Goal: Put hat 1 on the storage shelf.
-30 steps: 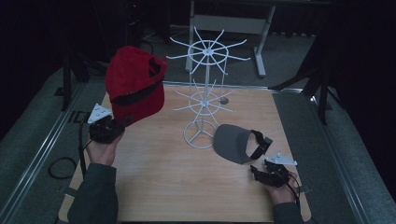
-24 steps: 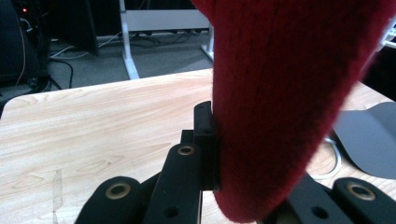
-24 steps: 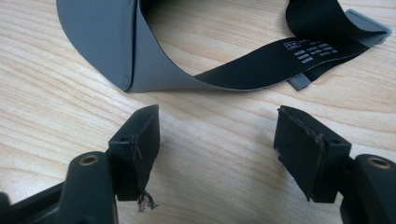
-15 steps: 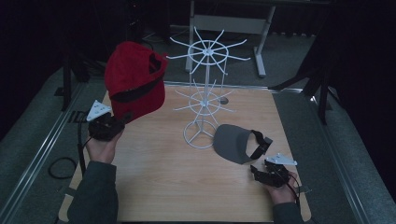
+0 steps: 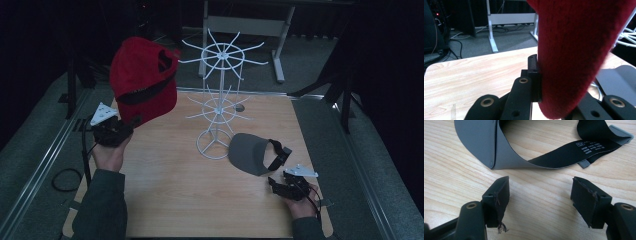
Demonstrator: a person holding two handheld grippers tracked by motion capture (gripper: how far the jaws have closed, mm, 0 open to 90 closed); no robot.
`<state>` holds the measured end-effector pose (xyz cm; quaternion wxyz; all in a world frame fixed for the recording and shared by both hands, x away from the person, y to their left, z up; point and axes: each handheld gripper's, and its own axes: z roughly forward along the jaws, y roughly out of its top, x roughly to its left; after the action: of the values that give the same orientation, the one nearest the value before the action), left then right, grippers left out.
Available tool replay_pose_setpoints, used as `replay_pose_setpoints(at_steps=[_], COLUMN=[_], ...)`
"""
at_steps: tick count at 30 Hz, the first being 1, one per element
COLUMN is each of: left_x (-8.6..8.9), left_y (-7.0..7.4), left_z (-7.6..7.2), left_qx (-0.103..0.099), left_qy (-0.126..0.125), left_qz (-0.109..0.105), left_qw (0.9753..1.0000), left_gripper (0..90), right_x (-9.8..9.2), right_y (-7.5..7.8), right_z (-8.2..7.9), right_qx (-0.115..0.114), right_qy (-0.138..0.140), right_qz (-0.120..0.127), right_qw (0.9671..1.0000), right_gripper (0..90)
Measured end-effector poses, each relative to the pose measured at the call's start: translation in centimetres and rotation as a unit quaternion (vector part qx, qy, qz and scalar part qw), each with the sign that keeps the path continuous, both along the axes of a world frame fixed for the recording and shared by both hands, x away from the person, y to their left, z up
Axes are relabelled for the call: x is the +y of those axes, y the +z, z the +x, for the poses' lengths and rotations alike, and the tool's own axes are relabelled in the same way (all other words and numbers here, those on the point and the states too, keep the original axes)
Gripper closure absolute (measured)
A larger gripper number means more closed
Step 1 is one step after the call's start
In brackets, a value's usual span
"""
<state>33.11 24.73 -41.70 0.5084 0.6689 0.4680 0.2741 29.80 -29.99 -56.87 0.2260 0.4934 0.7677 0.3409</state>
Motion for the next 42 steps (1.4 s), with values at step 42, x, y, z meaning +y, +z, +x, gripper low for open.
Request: replay_pose_setpoints(at_steps=[42], left_x=[-1.2], left_y=[3.3], left_z=[1.0], left_qx=[-0.031], left_qy=[0.004], left_qz=[-0.031], left_qw=[0.999], left_gripper=[86.0], right_x=[0.0], right_y=[0.0], right_z=[0.0], right_qx=[0.0], right_qy=[0.0], right_qz=[0.001], right_qw=[1.0], right_gripper=[30.6])
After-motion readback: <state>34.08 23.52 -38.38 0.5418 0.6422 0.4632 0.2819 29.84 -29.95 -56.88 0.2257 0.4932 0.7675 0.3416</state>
